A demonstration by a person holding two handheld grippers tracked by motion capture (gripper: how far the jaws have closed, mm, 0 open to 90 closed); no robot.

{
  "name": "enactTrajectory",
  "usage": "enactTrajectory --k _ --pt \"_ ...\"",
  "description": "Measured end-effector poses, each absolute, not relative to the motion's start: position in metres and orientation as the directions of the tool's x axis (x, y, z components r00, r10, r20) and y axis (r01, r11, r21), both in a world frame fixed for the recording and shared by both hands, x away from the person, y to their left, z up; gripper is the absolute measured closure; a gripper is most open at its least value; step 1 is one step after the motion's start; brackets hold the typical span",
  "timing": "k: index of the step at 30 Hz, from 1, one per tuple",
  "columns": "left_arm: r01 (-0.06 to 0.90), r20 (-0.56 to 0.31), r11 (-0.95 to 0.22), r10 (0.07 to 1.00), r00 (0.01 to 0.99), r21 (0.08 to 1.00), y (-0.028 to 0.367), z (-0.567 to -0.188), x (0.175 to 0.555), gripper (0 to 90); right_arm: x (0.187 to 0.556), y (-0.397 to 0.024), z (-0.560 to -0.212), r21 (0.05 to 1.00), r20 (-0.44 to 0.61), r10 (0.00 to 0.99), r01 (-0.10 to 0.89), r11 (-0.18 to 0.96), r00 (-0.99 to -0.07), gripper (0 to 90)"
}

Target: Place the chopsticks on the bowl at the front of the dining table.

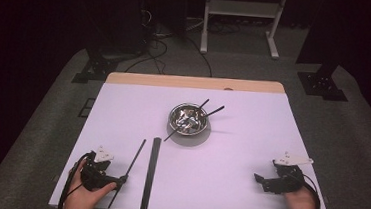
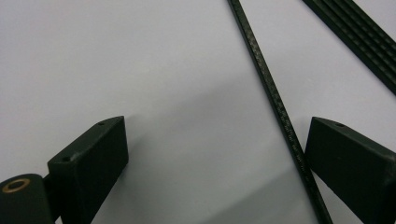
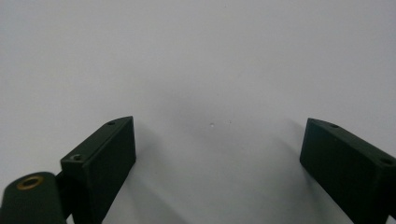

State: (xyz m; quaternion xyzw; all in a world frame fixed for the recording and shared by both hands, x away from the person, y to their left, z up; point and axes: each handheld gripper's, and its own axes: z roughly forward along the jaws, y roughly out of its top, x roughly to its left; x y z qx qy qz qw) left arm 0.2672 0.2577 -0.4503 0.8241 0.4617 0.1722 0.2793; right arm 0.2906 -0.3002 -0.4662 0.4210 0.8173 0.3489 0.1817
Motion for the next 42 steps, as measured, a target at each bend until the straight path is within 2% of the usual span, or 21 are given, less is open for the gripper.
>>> enactTrajectory --k 33,37,39,42 --pt "0.67 0.015 -0.391 0.87 0.494 0.631 0.285 -0.45 0.29 5.2 0.291 -0.3 -0.466 0.723 -0.003 0.815 0.562 0.402 -0.579 9.1" --pt "0.65 0.0 -0.375 0.866 0.499 0.661 0.283 -0.444 0.29 6.8 0.291 -0.3 -0.466 0.723 -0.003 0.815 0.562 0.402 -0.579 9.1" --pt "0.631 0.001 -0.374 0.861 0.509 0.68 0.28 -0.44 0.289 12.5 0.291 -0.3 -0.466 0.723 -0.003 0.815 0.561 0.402 -0.58 9.1" --pt "0.607 -0.001 -0.383 0.846 0.534 0.696 0.272 -0.436 0.29 16.6 0.291 -0.3 -0.466 0.723 -0.004 0.815 0.561 0.403 -0.58 9.1"
